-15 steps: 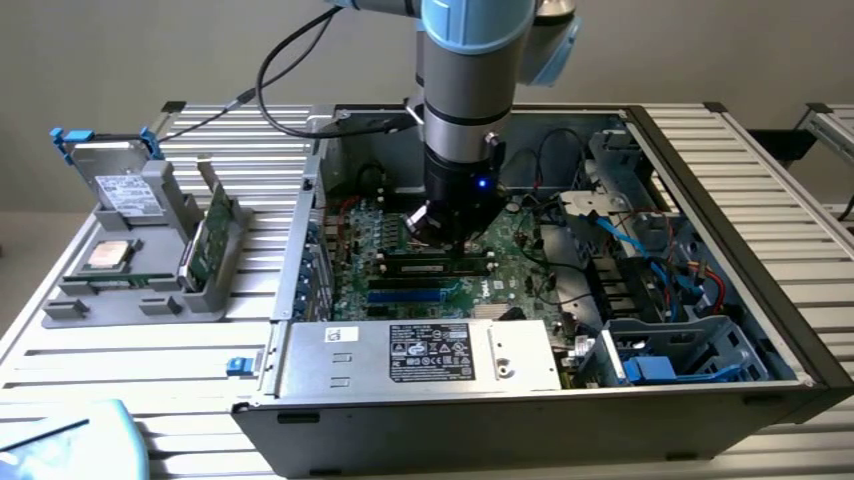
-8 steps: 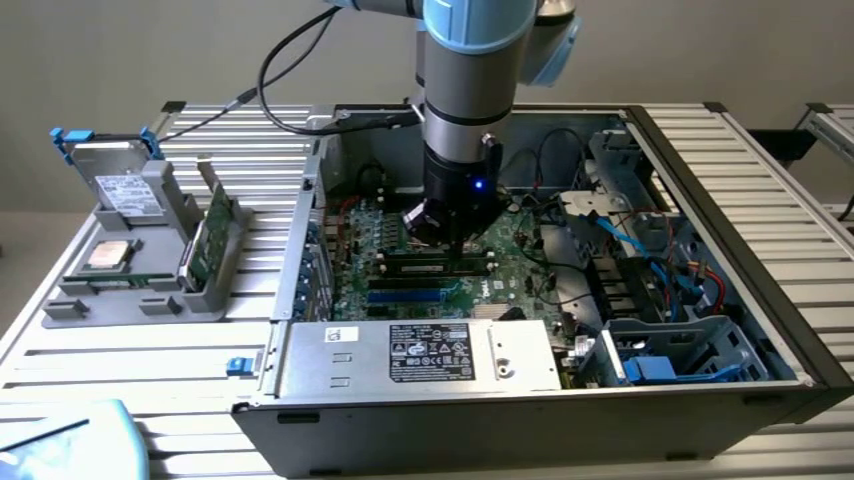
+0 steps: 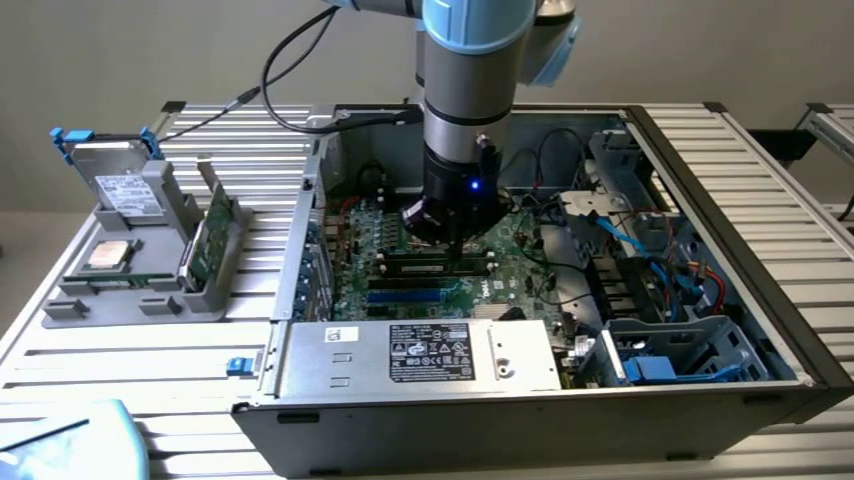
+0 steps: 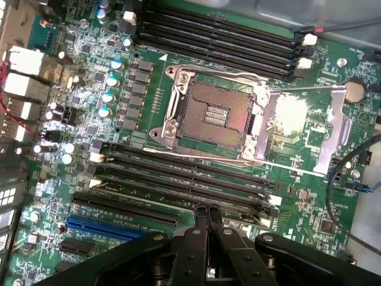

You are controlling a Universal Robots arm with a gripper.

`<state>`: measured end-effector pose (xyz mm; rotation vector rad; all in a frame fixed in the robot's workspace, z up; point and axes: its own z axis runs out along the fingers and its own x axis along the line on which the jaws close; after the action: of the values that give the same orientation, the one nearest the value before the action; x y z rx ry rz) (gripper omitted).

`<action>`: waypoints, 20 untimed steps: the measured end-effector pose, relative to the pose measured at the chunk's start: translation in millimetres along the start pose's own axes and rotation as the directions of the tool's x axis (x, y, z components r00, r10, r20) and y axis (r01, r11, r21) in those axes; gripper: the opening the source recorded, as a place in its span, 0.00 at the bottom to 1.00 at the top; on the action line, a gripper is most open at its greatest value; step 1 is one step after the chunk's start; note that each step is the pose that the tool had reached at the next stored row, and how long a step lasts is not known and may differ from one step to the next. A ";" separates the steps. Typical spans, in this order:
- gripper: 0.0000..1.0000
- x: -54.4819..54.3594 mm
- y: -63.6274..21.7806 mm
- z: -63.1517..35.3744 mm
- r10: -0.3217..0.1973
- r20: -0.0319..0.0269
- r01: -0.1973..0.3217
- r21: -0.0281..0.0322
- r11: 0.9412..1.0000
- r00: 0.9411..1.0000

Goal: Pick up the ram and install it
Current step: 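Press down the ram until it locks into place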

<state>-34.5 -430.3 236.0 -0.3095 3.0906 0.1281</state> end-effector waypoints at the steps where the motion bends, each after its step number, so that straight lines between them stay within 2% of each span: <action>1: 0.11 0.0 0.0 0.0 0.014 0.001 -0.014 0.000 1.000 1.000; 4: 0.11 0.1 0.0 0.0 0.051 0.001 -0.051 0.001 0.999 0.999; 6: 0.11 0.1 0.0 0.1 0.069 -0.006 -0.069 0.000 0.998 0.998; 8: 0.11 0.2 0.0 0.3 0.083 -0.019 -0.083 -0.002 0.997 0.996; 12: 0.11 0.2 0.0 0.2 0.107 -0.051 -0.107 -0.007 0.994 0.993; 13: 0.11 0.3 0.0 0.2 0.116 -0.055 -0.116 -0.007 0.993 0.992; 16: 0.11 0.3 0.0 0.3 0.156 -0.051 -0.157 -0.009 0.988 0.986; 20: 0.11 0.3 0.0 0.5 0.215 -0.046 -0.215 -0.011 0.976 0.976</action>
<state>-34.8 -430.2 235.6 0.0239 3.1602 0.1538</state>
